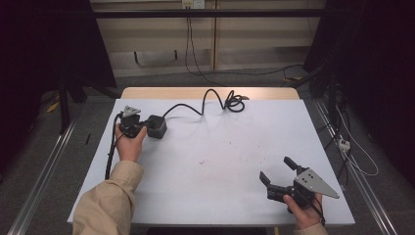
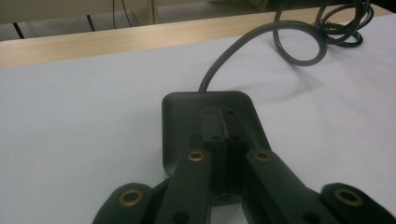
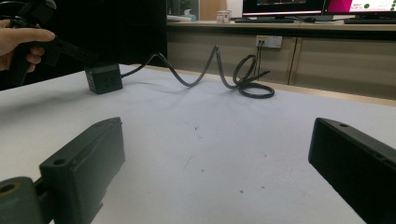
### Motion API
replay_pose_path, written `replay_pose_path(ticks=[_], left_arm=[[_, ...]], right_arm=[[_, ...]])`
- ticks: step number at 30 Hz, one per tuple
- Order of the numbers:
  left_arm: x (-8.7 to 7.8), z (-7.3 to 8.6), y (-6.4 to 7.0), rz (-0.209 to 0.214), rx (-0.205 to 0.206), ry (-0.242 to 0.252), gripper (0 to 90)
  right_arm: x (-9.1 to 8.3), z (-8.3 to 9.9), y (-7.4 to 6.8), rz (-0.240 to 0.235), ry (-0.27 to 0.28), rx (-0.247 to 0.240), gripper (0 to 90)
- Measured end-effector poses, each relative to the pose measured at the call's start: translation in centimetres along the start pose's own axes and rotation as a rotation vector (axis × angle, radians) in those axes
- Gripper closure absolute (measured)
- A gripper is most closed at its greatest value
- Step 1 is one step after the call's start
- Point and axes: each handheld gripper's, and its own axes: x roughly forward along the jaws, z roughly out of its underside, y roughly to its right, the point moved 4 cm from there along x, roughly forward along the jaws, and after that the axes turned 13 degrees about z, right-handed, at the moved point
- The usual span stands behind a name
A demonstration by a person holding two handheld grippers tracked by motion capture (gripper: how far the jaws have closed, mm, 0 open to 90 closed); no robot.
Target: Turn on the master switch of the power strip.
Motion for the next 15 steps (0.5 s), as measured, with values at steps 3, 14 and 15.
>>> replay_pose_path(ticks=[3, 14, 15], left_arm=[[0.05, -0.04, 0.09, -0.004, 0.006, -0.002, 90.0], [-0.03, -0.03, -0.04, -0.001, -0.015, -0.001, 90.0], [-0.03, -0.03, -0.03, -0.001, -0.015, 0.000, 90.0]], right_arm=[[-0.01, -0.01, 0.06, 0.000, 0.000, -0.001, 3.0], [0.02, -0.04, 0.16, 0.003, 0.001, 0.001, 3.0], [0.03, -0.04, 0.17, 0.003, 0.001, 0.000, 3.0]])
